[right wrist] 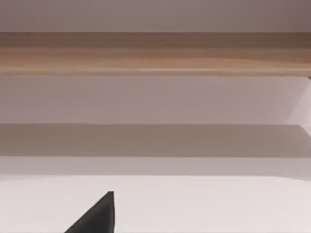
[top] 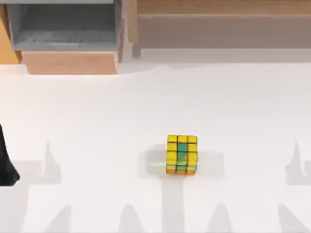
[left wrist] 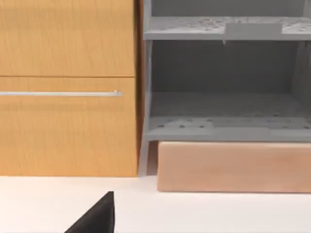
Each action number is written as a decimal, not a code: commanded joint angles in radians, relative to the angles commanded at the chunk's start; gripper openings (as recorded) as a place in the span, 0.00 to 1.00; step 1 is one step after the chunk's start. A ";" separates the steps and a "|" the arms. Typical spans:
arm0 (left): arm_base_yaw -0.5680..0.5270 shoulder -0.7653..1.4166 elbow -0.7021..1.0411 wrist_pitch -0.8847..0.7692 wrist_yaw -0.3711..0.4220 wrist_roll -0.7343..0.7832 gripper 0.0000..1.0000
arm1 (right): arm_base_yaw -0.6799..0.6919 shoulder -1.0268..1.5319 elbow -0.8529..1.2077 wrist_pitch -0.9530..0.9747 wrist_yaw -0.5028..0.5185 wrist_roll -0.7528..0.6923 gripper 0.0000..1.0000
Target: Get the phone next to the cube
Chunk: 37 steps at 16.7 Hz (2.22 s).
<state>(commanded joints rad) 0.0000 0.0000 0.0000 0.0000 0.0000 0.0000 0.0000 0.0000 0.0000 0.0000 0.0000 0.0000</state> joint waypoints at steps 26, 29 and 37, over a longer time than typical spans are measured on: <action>0.907 1.621 0.912 -0.842 0.000 0.452 1.00 | 0.000 0.000 0.000 0.000 0.000 0.000 1.00; 0.922 1.646 0.929 -0.854 0.000 0.459 1.00 | 0.000 0.000 0.000 0.000 0.000 0.000 1.00; 0.921 1.695 0.880 -0.754 0.000 0.459 1.00 | 0.000 0.000 0.000 0.000 0.000 0.000 1.00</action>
<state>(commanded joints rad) 0.9214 1.6954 0.8804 -0.7537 0.0002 0.4593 0.0000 0.0000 0.0000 0.0000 0.0000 0.0000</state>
